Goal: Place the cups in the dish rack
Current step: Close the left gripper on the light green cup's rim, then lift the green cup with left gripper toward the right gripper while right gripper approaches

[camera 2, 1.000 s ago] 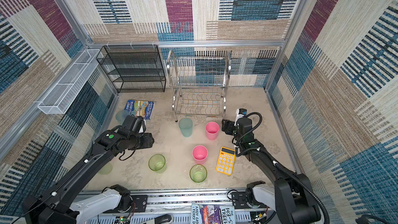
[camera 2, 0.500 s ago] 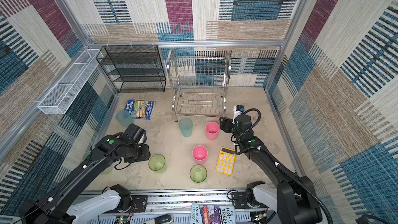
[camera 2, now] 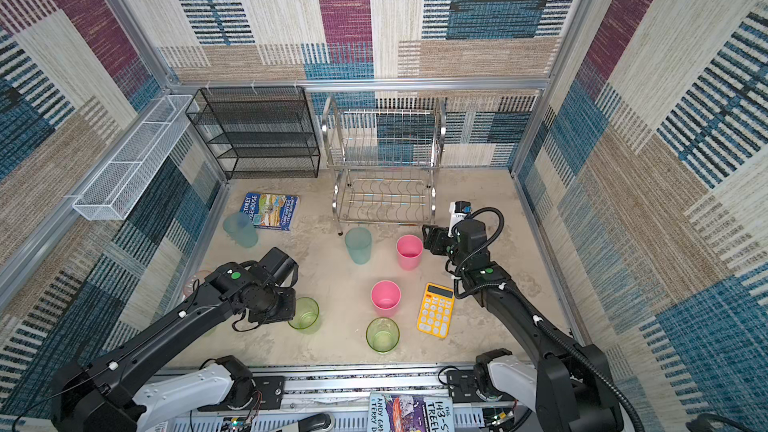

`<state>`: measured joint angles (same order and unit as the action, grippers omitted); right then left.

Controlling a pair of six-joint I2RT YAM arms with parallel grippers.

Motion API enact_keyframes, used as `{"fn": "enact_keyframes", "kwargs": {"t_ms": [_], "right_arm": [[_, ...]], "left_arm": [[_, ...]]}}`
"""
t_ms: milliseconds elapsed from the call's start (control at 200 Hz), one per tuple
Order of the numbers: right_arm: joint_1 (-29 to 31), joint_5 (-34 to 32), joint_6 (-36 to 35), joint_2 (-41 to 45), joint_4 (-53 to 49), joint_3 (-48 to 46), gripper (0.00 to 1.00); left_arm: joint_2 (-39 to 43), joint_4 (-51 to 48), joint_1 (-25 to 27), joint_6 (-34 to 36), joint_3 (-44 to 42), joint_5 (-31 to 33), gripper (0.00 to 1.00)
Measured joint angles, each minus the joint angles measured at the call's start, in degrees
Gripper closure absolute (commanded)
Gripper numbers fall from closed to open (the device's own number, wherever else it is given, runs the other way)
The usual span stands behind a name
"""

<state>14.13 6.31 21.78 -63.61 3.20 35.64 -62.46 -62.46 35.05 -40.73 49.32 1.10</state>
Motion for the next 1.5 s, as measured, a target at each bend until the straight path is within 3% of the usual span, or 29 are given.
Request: {"fn": "enact_keyframes", "kwargs": {"t_ms": [401,987,1502], "right_arm": [[0.0,1.6,-0.1,0.2,0.2,0.0,0.23],[0.0,1.7,-0.3,-0.8,0.2,1.0,0.23],[0.0,1.6,-0.5,-0.4,-1.2,2.6,0.23]], "left_arm": [[4.3,7.6,0.9,-4.7,-6.2,1.2,0.70],[1.6,10.6,1.0,-4.9,-7.2,3.1,0.95],[-0.3,10.0,1.0,-1.5,2.3,3.0,1.00]]}}
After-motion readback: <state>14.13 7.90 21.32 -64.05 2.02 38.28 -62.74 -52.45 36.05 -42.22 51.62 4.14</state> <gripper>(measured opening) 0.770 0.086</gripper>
